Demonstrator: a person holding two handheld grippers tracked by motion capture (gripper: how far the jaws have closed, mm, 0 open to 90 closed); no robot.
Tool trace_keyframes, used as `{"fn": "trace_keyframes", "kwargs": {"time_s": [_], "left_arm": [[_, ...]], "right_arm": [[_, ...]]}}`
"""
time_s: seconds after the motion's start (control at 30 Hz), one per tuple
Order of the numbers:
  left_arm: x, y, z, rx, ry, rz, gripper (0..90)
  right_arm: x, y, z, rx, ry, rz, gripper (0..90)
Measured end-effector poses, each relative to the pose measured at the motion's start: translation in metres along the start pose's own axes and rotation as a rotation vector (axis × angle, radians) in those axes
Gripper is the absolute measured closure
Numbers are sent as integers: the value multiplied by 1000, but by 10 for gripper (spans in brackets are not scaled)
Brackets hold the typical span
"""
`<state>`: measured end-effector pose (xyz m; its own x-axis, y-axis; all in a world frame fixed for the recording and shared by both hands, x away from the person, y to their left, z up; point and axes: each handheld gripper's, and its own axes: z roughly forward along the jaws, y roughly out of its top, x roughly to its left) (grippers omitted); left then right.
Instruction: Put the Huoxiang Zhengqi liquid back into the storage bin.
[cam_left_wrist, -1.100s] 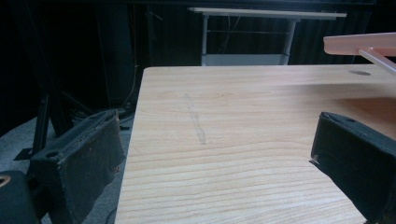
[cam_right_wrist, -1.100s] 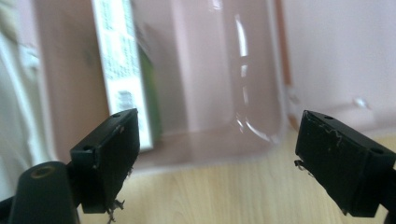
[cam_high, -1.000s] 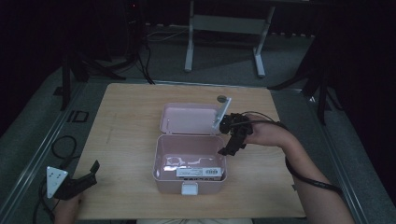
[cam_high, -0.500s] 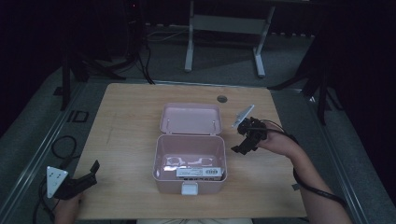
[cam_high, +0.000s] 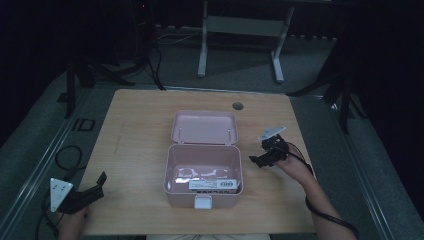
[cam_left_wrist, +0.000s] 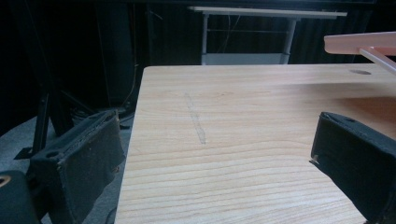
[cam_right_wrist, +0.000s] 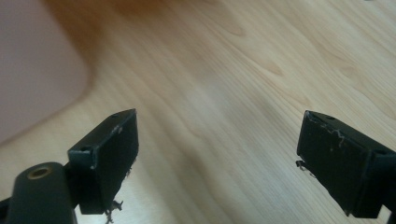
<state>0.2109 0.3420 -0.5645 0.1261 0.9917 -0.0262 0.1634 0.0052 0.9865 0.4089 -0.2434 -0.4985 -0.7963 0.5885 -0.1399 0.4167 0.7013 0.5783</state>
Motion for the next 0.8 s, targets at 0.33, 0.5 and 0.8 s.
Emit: {"fn": "trace_keyframes", "kwargs": {"time_s": [0.33, 0.5, 0.8], "left_arm": [[0, 0, 0, -2, -1, 0, 24], [0, 0, 0, 0, 0, 1, 24], [0, 0, 0, 1, 0, 3, 24]], "right_arm": [[-1, -52, 9, -95, -91, 141, 121], [-6, -69, 5, -133, -130, 205, 120], [-20, -92, -6, -175, -183, 312, 120]]}}
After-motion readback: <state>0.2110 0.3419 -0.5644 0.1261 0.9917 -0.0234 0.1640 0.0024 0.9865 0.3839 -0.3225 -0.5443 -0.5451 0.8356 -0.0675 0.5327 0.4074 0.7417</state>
